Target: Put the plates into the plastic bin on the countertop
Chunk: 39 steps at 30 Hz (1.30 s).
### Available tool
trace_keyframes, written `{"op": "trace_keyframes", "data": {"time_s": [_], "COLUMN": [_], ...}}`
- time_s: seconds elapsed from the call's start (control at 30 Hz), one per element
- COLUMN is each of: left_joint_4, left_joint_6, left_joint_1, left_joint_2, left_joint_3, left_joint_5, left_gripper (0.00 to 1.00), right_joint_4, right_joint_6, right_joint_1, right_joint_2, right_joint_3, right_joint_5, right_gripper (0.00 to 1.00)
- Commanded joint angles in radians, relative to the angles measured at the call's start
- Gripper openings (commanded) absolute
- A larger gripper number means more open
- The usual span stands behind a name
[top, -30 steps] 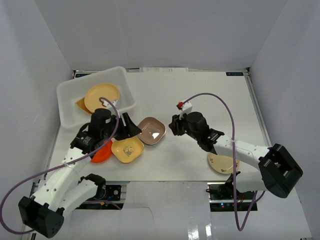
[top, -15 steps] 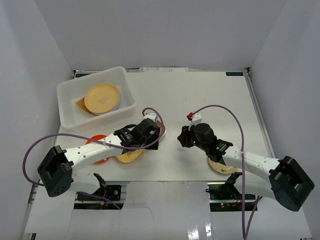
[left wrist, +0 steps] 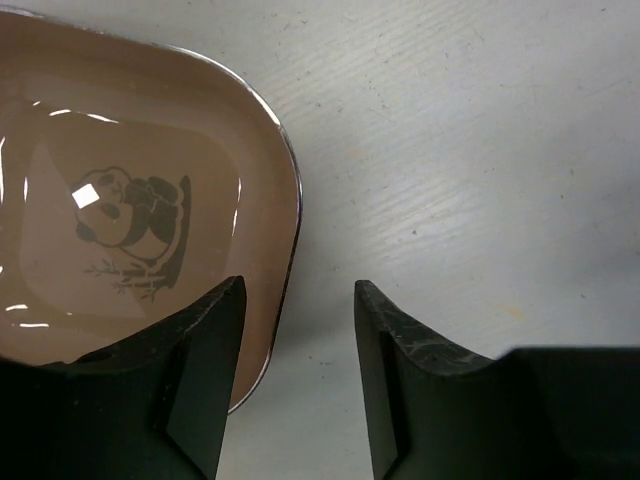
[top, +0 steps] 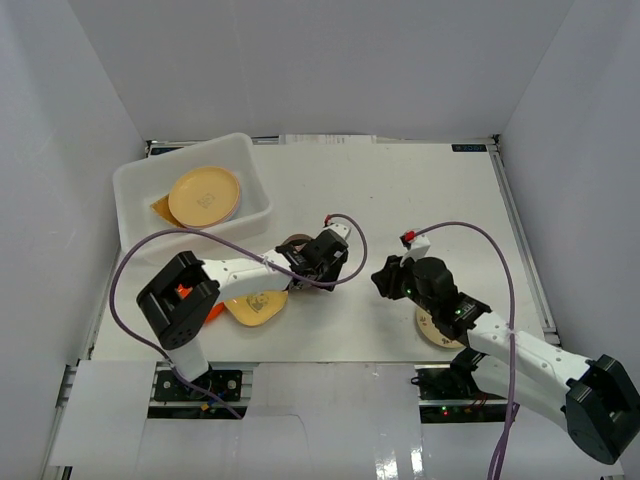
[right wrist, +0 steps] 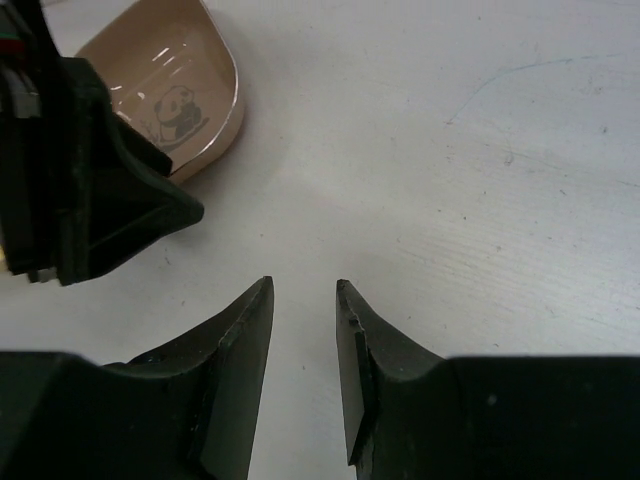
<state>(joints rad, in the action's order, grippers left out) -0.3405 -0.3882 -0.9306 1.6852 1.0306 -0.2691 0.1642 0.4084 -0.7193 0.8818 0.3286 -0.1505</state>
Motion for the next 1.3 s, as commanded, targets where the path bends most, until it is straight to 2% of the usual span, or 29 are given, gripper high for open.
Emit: {"op": "trace_keyframes", "data": {"time_s": [0.0, 0.03, 0.1, 0.17, 0.27, 0.47, 0.6, 0.7, 0.73, 0.83, 0.87, 0.9, 1.0, 1.1, 1.27], "left_joint_4": [0.032, 0.034, 0.035, 0.040, 0.040, 0.047, 0.011, -0.090, -0.179, -0.409, -0.428, -0.430, -0.411, -0.416, -0.433], "left_joint_6": [0.051, 0.054, 0.060, 0.069, 0.083, 0.086, 0.118, 0.126, 0.121, 0.040, 0.023, 0.011, -0.034, -0.040, -0.014], "left_joint_1": [0.001, 0.003, 0.003, 0.003, 0.003, 0.001, 0.001, 0.001, 0.001, 0.003, 0.001, 0.001, 0.001, 0.001, 0.001], "left_joint_2": [0.016, 0.025, 0.044, 0.054, 0.053, -0.077, -0.309, -0.402, -0.444, -0.470, -0.487, -0.510, -0.600, -0.627, -0.567], "left_joint_3": [0.058, 0.075, 0.089, 0.100, 0.106, 0.112, 0.147, 0.167, 0.164, 0.132, 0.099, 0.016, -0.094, -0.129, -0.113], "left_joint_5": [-0.031, -0.039, -0.045, -0.053, -0.068, -0.097, -0.099, -0.058, -0.045, -0.042, -0.041, -0.035, -0.038, -0.058, -0.067], "left_gripper": [0.54, 0.50, 0.35, 0.25, 0.00, 0.00, 0.00, 0.00, 0.00, 0.00, 0.00, 0.00, 0.00, 0.00, 0.00], "right_joint_4": [0.018, 0.017, 0.011, 0.006, -0.023, -0.057, -0.057, -0.040, -0.034, -0.034, -0.032, -0.031, -0.031, -0.034, -0.041], "right_joint_6": [0.003, 0.003, 0.004, 0.004, 0.003, -0.009, -0.016, -0.011, -0.011, -0.011, -0.013, -0.014, -0.016, -0.016, -0.014], "right_joint_1": [0.006, 0.004, 0.006, 0.006, 0.004, 0.006, 0.006, 0.004, 0.003, 0.003, 0.001, 0.001, 0.001, 0.000, -0.003], "right_joint_2": [-0.040, -0.044, -0.063, -0.081, -0.125, -0.179, -0.165, -0.155, -0.152, -0.156, -0.158, -0.159, -0.150, -0.149, -0.155], "right_joint_3": [-0.016, -0.022, -0.026, -0.029, -0.026, -0.014, -0.007, -0.005, -0.005, 0.001, 0.003, 0.004, 0.013, 0.017, 0.010], "right_joint_5": [0.019, 0.020, 0.019, 0.016, 0.000, -0.006, 0.015, 0.029, 0.037, 0.045, 0.046, 0.048, 0.063, 0.072, 0.069], "right_gripper": [0.38, 0.38, 0.38, 0.38, 0.38, 0.38, 0.38, 0.38, 0.38, 0.38, 0.38, 0.38, 0.38, 0.38, 0.38]}}
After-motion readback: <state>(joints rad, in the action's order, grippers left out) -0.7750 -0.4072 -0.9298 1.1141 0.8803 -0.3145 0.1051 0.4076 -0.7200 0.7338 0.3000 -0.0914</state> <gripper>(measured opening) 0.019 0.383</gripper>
